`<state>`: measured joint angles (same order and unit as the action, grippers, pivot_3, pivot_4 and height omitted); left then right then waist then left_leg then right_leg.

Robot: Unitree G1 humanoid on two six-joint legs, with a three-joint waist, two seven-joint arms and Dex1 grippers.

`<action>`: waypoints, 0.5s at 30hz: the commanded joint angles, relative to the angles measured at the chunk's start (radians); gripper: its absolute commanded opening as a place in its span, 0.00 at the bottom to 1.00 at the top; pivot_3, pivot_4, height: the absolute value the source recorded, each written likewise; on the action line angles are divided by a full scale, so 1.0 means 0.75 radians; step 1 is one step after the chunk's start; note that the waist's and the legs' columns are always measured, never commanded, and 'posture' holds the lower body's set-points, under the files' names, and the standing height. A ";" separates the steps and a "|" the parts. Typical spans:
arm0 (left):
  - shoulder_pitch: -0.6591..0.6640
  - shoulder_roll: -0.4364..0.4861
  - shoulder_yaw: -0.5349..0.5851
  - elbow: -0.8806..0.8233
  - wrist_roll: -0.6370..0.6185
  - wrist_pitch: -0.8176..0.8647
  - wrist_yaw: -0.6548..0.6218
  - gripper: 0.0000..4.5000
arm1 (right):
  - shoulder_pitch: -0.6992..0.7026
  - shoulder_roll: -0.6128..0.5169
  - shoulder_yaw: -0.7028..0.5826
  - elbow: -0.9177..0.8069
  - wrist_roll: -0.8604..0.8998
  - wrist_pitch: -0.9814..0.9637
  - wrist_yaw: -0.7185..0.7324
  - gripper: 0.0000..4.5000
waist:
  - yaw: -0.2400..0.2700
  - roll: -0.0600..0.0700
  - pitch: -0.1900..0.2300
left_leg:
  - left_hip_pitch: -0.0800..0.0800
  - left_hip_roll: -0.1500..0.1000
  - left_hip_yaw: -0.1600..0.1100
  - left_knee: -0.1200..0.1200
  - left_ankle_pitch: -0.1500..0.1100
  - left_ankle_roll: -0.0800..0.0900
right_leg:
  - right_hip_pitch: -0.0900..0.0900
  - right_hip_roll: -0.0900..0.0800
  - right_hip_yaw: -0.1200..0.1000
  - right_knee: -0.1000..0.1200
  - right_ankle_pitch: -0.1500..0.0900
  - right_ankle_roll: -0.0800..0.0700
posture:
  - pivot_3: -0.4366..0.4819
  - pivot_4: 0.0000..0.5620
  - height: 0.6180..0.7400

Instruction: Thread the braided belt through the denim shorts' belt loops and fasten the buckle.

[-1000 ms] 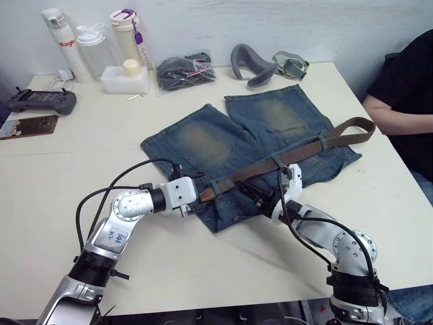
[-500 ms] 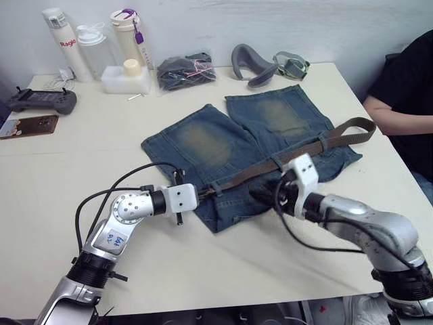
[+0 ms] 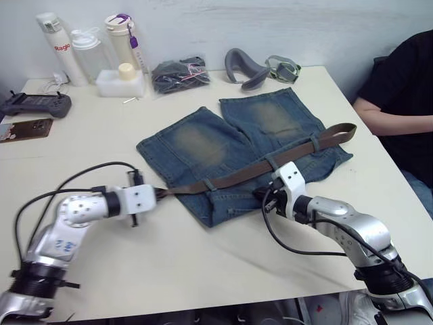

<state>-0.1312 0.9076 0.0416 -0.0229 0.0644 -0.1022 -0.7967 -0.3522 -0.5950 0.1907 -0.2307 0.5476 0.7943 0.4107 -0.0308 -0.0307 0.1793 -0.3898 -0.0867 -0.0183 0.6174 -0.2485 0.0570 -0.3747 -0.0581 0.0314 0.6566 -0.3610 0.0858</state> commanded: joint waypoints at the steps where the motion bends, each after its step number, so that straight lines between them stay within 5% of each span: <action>1: 0.185 0.098 0.207 0.068 -0.032 0.100 -0.015 0.00 | 0.012 -0.018 0.043 0.108 -0.093 0.046 0.043 0.01 | -0.006 0.000 0.000 | 0.001 0.000 0.001 -0.003 0.000 0.000 | 0.000 0.000 0.001 0.000 0.000 -0.001 | 0.48 0.27 1.00; 9: 0.472 0.195 0.501 0.139 -0.046 0.159 0.010 0.00 | -0.064 0.002 0.055 0.177 -0.162 0.038 0.160 0.01 | -0.003 -0.002 -0.002 | 0.004 0.004 0.002 -0.005 -0.005 -0.008 | 0.000 0.001 0.000 -0.001 0.000 -0.008 | 0.48 0.27 1.00; 15: 0.525 0.183 0.554 0.103 -0.039 0.264 0.031 0.00 | -0.111 0.021 0.058 0.213 -0.201 0.032 0.216 0.01 | -0.008 -0.005 -0.004 | 0.004 0.005 0.002 -0.007 -0.006 -0.009 | 0.000 0.001 -0.001 -0.002 0.000 -0.010 | 0.48 0.27 1.00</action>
<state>0.2473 1.0410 0.4265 0.0430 0.0155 0.0453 -0.7877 -0.4474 -0.5799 0.2158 -0.1260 0.4412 0.7902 0.5823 -0.0369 -0.0346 0.1766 -0.3871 -0.0828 -0.0168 0.6120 -0.2527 0.0498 -0.3750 -0.0573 0.0309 0.6554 -0.3613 0.0784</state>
